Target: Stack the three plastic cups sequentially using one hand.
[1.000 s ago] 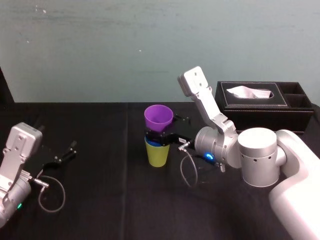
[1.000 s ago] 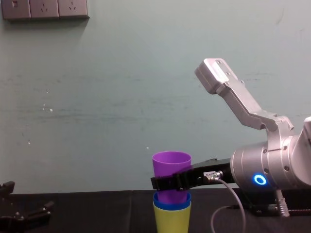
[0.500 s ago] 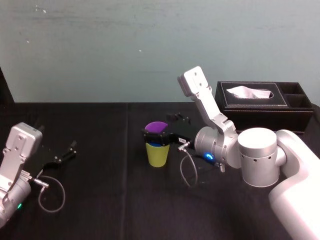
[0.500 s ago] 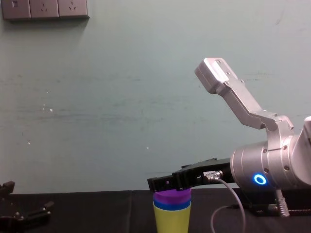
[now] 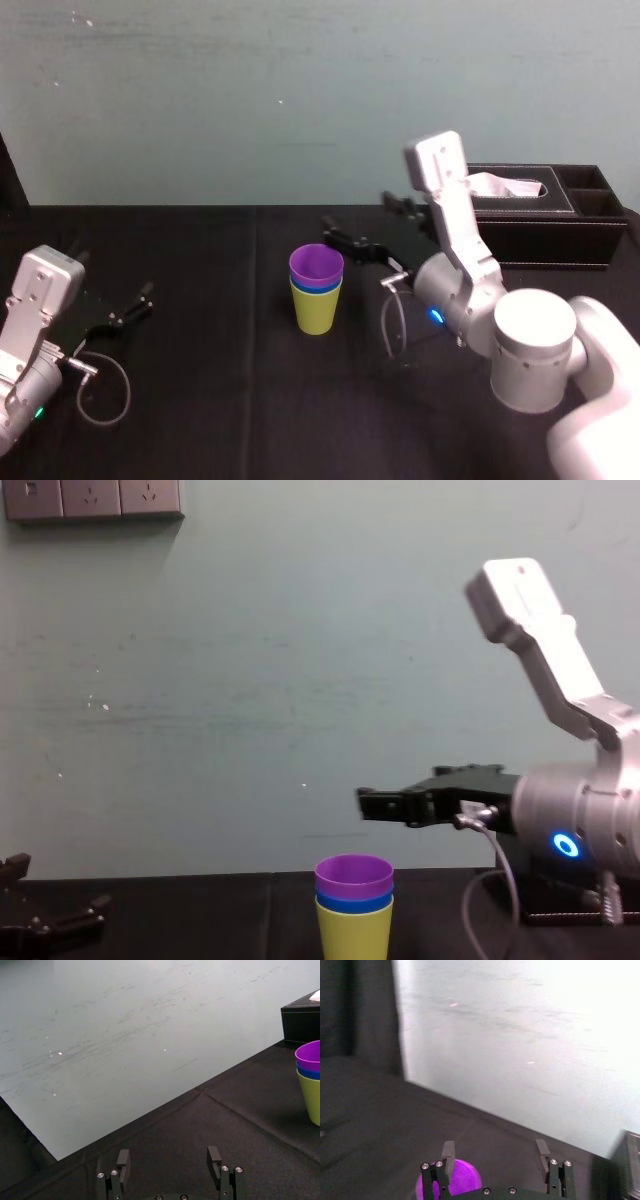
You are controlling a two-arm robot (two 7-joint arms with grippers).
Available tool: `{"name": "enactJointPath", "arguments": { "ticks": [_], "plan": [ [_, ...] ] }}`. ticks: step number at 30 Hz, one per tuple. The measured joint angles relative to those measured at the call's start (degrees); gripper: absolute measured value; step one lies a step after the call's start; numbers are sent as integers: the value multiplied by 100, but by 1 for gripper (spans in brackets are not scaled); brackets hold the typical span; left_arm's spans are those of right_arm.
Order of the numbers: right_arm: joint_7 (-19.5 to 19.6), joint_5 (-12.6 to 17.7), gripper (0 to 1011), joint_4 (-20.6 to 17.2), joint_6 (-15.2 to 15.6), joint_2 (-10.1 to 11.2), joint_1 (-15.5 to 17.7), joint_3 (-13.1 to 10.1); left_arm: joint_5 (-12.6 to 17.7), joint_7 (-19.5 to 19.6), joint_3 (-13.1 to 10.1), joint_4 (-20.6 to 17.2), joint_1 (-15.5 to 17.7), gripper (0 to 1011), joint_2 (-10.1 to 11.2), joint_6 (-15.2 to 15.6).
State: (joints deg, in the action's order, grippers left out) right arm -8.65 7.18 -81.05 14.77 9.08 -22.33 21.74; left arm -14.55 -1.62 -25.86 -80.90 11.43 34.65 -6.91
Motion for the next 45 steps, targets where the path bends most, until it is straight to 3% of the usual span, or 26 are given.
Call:
{"name": "enactJointPath", "arguments": {
  "ticks": [5,15,21,45],
  "plan": [
    [744,-223,1004,-129,-292,-178,461,-278,0,0,0,0,0,1000,0,0],
    [1823,-633,1004,-94,-698,-516,1168,-594,0,0,0,0,0,1000,0,0],
    [1933,-767,1004,18,-735,-599,1322,-621,0,0,0,0,0,1000,0,0],
    [1926,-726,1004,-21,-729,-577,1287,-618,0,0,0,0,0,1000,0,0]
  ]
}}
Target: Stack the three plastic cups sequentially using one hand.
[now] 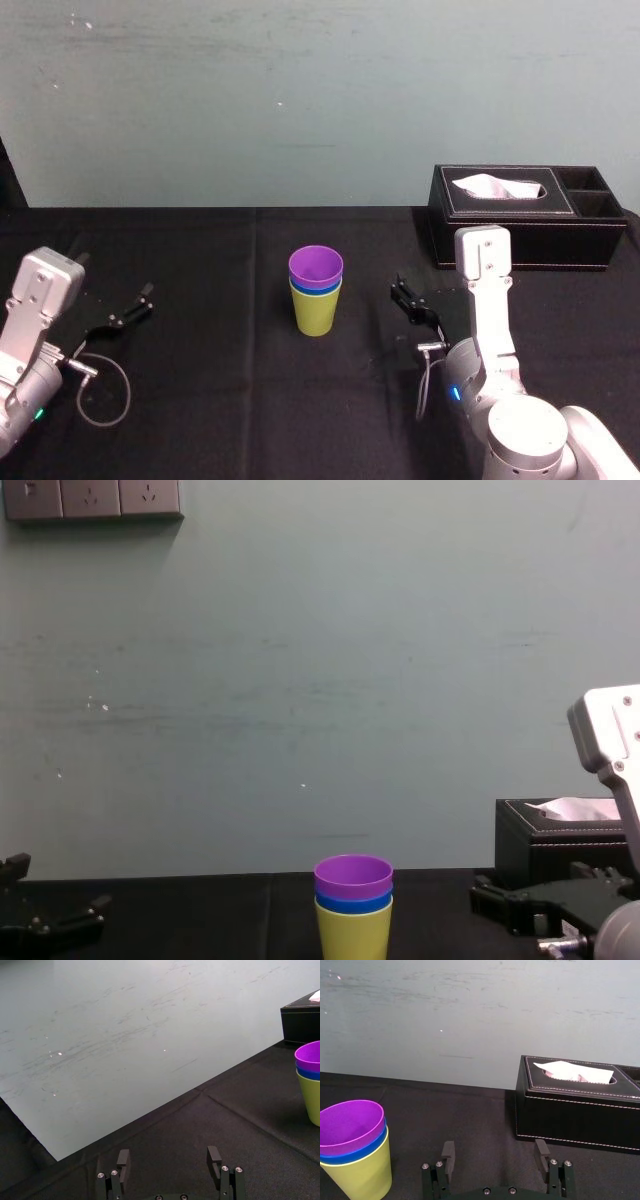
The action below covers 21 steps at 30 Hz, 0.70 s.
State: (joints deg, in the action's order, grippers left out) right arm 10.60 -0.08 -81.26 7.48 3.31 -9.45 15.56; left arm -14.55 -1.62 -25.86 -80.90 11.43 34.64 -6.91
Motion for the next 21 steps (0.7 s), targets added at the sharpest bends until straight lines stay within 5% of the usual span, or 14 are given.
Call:
{"name": "enactJointPath", "arguments": {
  "ticks": [21],
  "plan": [
    [-14,9,1004,-8,0,5,-8,0,0,0,0,0,0,1000,0,0]
  ]
}}
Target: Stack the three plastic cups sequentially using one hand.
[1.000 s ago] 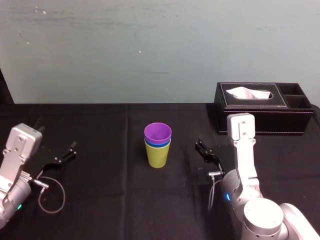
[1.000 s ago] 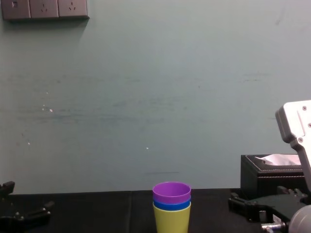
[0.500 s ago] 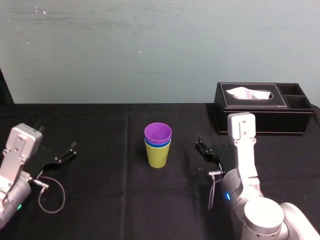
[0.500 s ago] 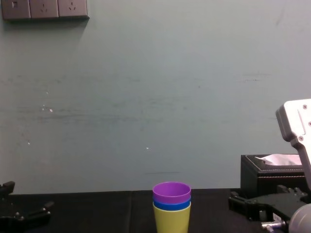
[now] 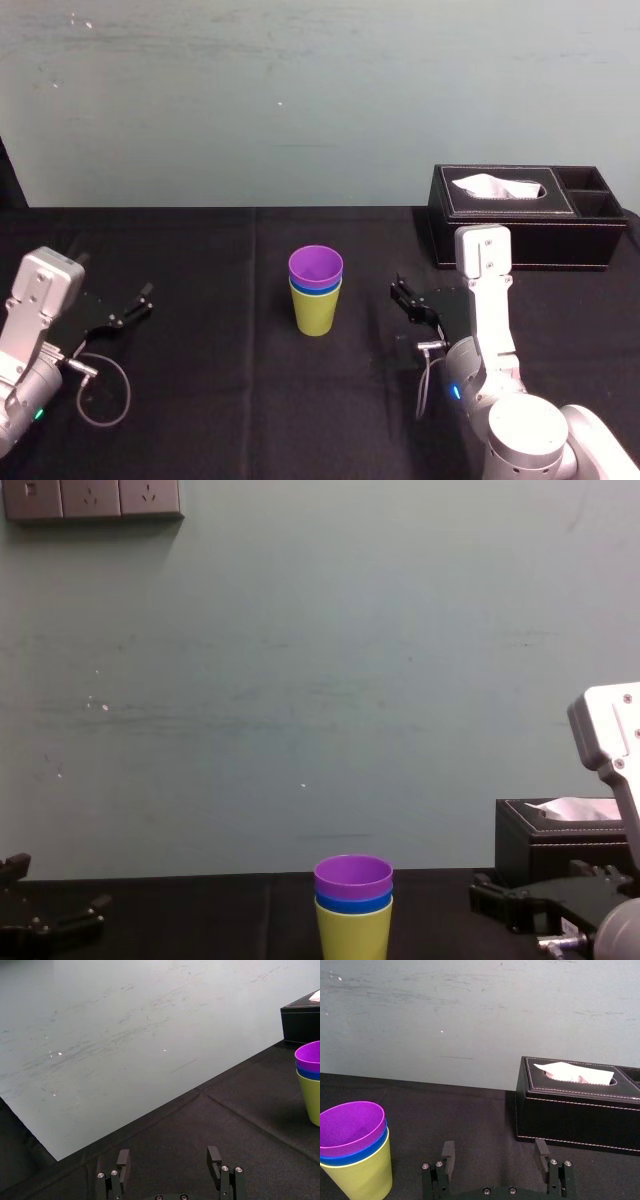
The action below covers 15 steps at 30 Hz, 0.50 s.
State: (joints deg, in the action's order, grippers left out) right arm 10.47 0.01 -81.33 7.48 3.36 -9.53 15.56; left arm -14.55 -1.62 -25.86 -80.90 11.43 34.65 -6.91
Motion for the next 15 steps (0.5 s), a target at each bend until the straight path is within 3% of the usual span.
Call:
{"name": "enactJointPath", "arguments": {
  "ticks": [15],
  "plan": [
    [0,1,1004,0,0,0,0,0,0,0,0,0,0,1000,0,0]
  ]
}}
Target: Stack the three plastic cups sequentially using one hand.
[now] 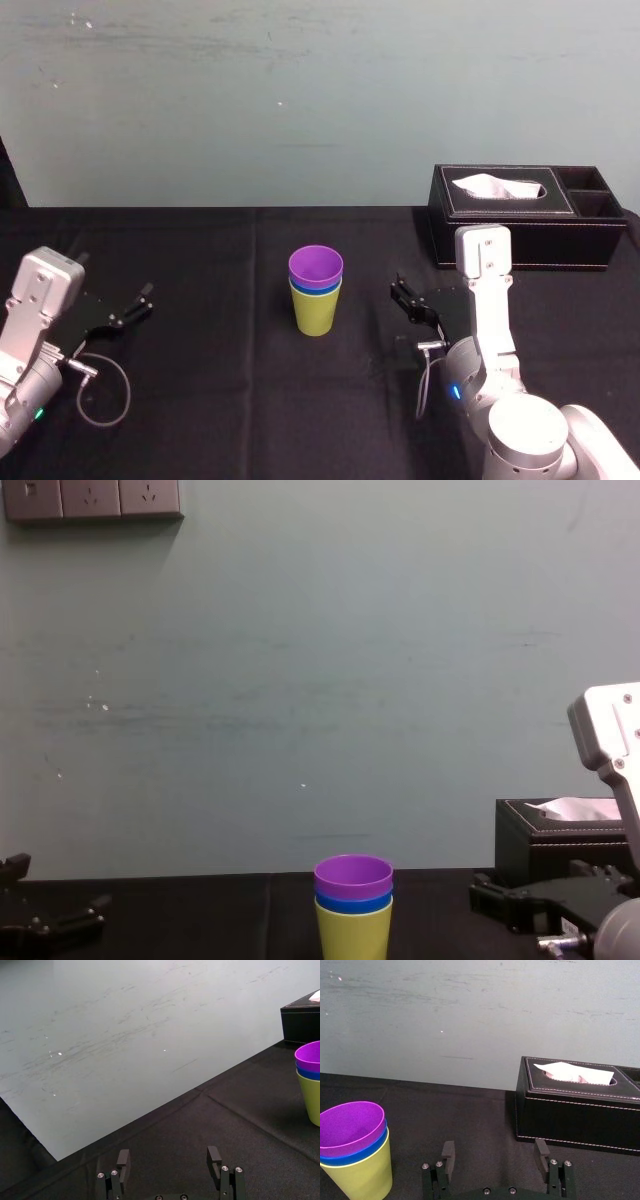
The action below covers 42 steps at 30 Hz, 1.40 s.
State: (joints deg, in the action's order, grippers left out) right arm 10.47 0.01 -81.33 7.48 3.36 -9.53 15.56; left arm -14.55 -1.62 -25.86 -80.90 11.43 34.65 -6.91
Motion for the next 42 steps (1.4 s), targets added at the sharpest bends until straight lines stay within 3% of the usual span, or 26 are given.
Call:
{"name": "enactJointPath", "arguments": {
  "ticks": [42],
  "plan": [
    [0,0,1004,0,0,0,0,0,0,0,0,0,0,1000,0,0]
  ]
}}
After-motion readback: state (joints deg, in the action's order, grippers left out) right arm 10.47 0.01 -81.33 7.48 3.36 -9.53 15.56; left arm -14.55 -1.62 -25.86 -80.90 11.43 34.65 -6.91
